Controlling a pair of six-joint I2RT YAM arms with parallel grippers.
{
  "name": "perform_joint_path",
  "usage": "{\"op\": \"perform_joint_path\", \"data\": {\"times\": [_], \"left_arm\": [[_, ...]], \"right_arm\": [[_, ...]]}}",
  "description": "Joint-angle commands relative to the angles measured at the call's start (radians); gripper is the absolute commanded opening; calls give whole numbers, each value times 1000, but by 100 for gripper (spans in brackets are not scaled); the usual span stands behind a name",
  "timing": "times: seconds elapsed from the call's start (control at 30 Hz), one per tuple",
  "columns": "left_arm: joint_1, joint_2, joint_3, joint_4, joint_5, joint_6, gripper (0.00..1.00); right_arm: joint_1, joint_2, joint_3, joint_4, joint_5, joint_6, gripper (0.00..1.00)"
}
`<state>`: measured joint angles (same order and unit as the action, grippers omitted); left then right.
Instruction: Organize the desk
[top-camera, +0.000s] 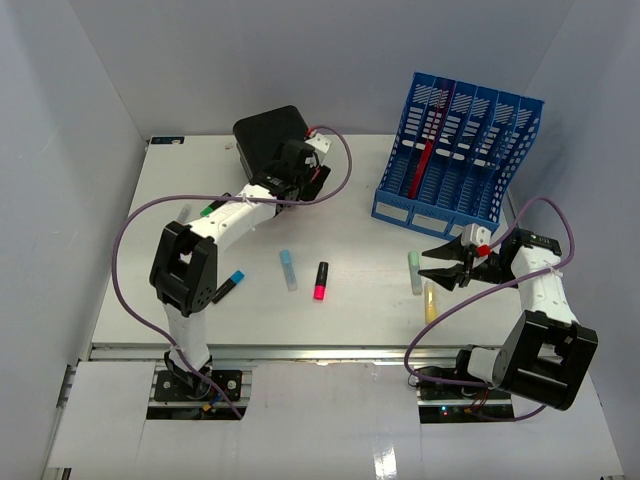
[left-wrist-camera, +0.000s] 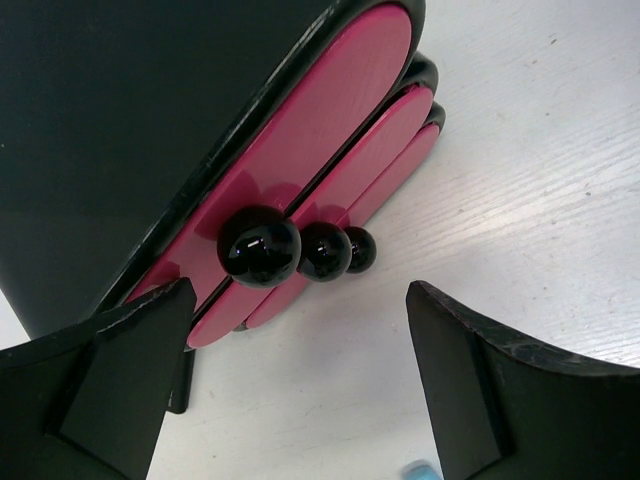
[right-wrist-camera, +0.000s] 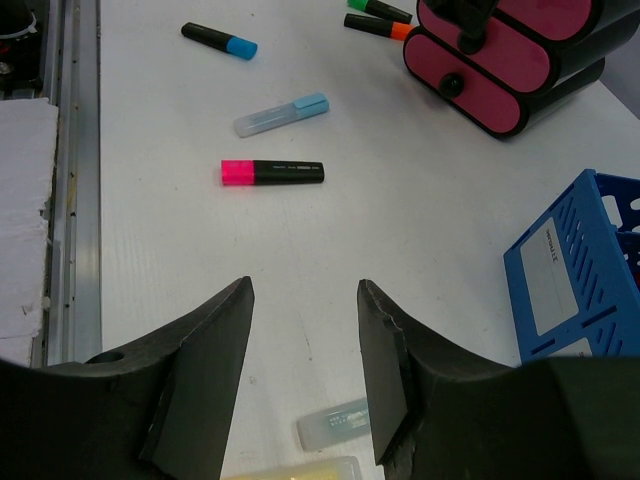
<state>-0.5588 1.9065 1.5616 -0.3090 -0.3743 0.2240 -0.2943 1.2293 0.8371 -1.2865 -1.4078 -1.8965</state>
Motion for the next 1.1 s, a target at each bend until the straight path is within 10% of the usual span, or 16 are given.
{"op": "perform_joint_path", "data": {"times": [0.0,0.6,1.07], "left_arm": [[7,-15,66,0,-1,-45,98],[7,-337,-268,-22,-43,-879,82],[4,-97,-213,156,-180,-863,65]], "right_arm": [[-3,-21,33,-25,-35,-23,53],[-3,-30,37,-25,-41,-7,53],[-3,-27,43,-24,-38,-1,52]]}}
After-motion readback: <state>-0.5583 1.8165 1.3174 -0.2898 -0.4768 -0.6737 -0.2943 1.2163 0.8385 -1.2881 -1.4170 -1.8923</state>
